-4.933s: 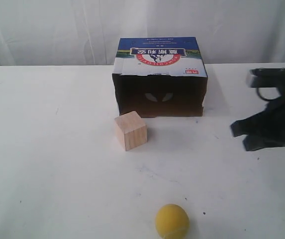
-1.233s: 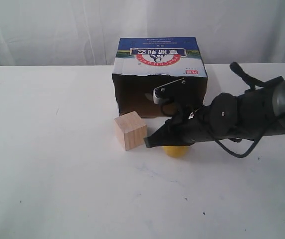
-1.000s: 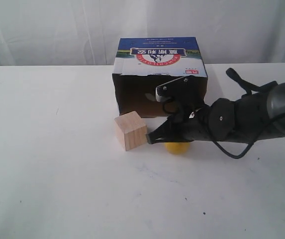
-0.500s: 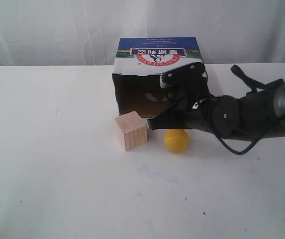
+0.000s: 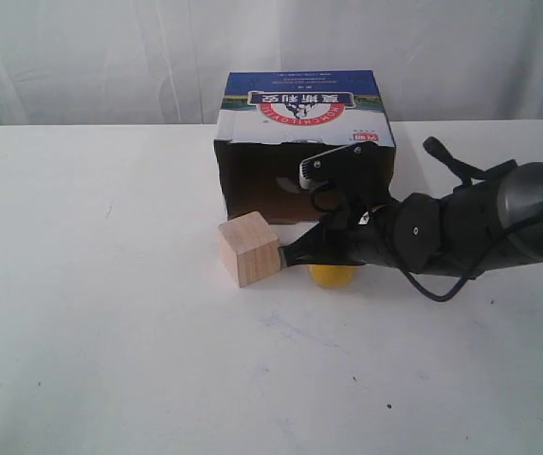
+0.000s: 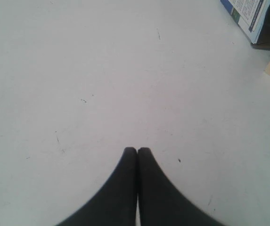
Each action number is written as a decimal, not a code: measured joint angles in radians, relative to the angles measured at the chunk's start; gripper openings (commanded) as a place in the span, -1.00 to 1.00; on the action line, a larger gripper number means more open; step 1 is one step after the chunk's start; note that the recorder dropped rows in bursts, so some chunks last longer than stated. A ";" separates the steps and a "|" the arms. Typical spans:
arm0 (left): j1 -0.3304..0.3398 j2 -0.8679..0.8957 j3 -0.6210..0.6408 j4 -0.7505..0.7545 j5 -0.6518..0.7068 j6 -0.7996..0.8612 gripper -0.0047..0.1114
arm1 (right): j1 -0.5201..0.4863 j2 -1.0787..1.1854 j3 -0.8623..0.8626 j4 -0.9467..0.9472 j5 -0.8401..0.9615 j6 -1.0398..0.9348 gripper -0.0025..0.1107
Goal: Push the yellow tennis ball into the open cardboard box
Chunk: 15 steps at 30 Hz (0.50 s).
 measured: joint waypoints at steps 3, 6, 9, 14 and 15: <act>0.000 0.000 0.000 0.000 0.000 0.000 -0.92 | 0.000 0.007 0.007 0.000 -0.150 0.000 -0.96; 0.000 0.000 0.000 0.000 0.000 0.000 -0.92 | 0.000 0.007 0.007 0.000 -0.258 0.000 -0.96; 0.000 0.000 0.000 0.000 0.000 0.000 -0.92 | 0.000 -0.012 0.007 0.000 -0.255 0.000 -0.96; 0.000 0.000 0.000 0.000 0.000 0.000 -0.92 | 0.000 -0.085 0.007 0.002 -0.010 0.025 -0.96; 0.000 0.000 0.000 0.000 0.000 0.000 -0.92 | 0.000 -0.091 0.007 0.002 0.032 0.033 -0.96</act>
